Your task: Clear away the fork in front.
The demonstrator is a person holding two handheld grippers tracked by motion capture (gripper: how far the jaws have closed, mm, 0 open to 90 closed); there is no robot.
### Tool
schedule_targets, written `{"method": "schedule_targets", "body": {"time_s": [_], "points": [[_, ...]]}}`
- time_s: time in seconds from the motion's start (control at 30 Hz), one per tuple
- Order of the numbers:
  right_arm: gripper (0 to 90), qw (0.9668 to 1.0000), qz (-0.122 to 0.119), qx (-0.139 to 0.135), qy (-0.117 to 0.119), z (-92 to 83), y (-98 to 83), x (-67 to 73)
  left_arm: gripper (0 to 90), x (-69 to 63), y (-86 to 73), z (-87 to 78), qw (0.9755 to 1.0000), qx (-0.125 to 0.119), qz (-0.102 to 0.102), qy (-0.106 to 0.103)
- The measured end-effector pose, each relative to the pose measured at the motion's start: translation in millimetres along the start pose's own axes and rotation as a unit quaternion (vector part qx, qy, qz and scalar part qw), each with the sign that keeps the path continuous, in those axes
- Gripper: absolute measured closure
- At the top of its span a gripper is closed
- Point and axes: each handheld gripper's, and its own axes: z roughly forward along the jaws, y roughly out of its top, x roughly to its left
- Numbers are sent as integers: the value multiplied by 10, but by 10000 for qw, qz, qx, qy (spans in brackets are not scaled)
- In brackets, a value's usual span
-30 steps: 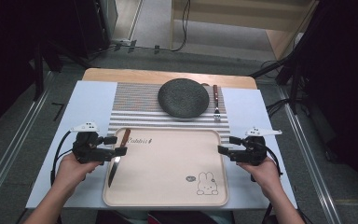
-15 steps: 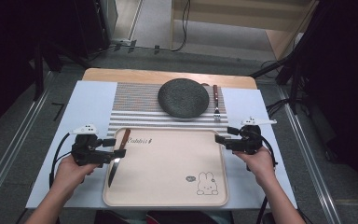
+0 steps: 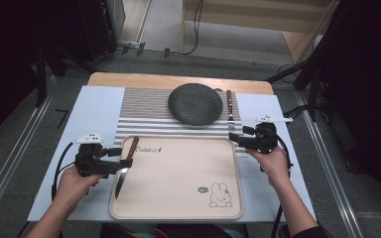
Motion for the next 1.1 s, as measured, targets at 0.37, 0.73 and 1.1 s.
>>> {"method": "schedule_targets", "body": {"time_s": [0.37, 0.73, 1.1], "points": [[228, 9995, 110, 17, -293, 102, 125, -112, 271, 10, -3, 1, 10000, 6, 42, 15], [233, 9992, 107, 62, -385, 176, 246, -199, 271, 18, -6, -1, 10000, -10, 37, 32], [243, 9973, 259, 35, -690, 337, 510, -366, 271, 13, 4, 17, 10000, 13, 52, 25]]}}
